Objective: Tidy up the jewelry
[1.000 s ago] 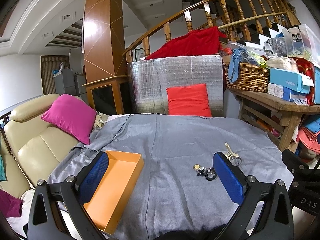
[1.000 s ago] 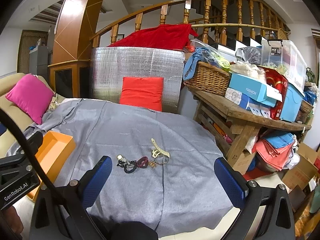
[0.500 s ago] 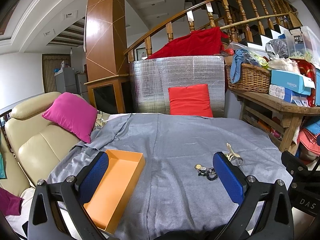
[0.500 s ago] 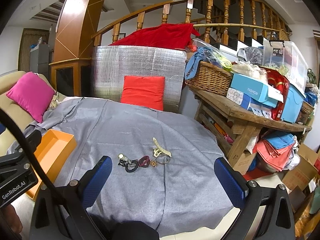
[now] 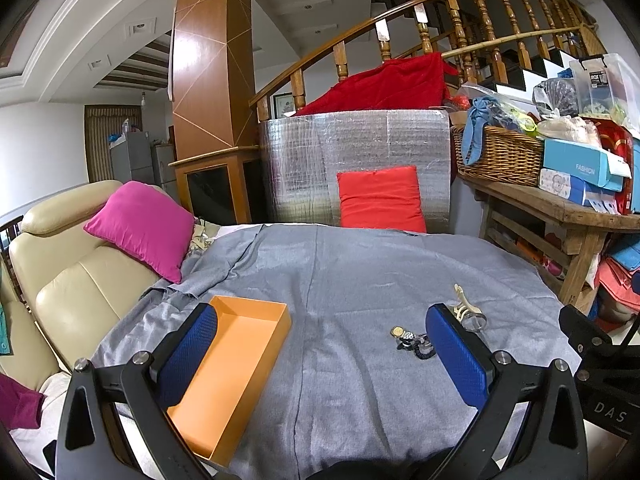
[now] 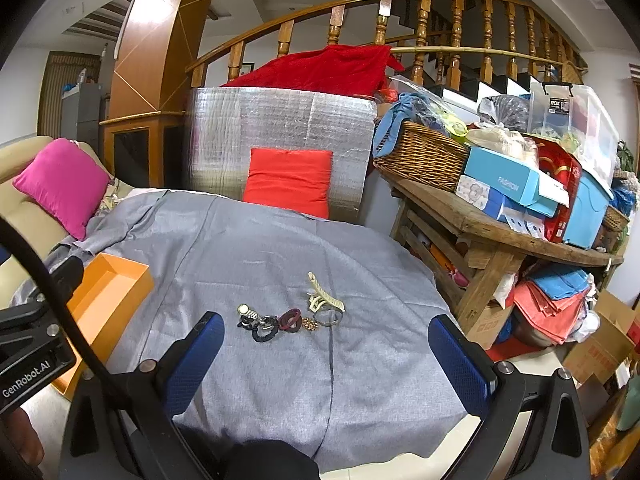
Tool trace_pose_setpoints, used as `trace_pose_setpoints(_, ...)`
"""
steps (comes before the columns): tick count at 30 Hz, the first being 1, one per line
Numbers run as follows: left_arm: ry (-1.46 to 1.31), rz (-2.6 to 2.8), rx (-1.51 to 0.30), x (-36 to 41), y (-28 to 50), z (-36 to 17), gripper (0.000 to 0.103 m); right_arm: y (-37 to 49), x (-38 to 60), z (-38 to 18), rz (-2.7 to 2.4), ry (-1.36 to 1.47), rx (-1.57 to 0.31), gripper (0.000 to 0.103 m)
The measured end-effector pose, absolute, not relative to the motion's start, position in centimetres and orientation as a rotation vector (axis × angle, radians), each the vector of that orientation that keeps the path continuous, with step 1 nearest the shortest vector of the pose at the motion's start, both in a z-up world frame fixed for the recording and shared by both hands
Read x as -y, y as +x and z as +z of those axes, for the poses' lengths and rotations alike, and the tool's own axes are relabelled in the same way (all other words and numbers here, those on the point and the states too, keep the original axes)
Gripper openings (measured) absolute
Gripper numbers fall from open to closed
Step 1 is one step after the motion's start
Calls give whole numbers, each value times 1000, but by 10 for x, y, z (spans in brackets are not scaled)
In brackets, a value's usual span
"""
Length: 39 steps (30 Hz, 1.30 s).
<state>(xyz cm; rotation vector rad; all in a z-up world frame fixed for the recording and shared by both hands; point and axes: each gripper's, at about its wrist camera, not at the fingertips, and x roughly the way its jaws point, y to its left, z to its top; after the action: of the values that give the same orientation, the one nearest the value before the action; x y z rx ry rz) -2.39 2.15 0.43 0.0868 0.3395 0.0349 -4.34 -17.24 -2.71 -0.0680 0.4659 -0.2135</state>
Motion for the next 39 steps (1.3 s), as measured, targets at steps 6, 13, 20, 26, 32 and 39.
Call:
trace_pose_setpoints(6,86,34,-343,-23,-23,4,103,-43,173,-27,-213,-68,-468,103)
trace_pose_setpoints(13,85,35,-352,-25,-20,2,103,-41,172,-29,-214,-70,-474,103)
trace_pose_setpoints(20,84,39,-368,-27,-16,-4,103,-38,168,-29,-226,-91,-476,103)
trace_pose_setpoints(26,89,40,-372,-25,-16,-2,103,-39,167,-23,-237,-96,-464,103)
trace_pose_setpoints(32,86,40,-358,-24,-19,4,103,-42,167,-18,-239,-101,-456,103)
trace_pose_setpoints(39,86,31,-347,-20,-19,10,103,-44,173,-9,-251,-101,-439,103)
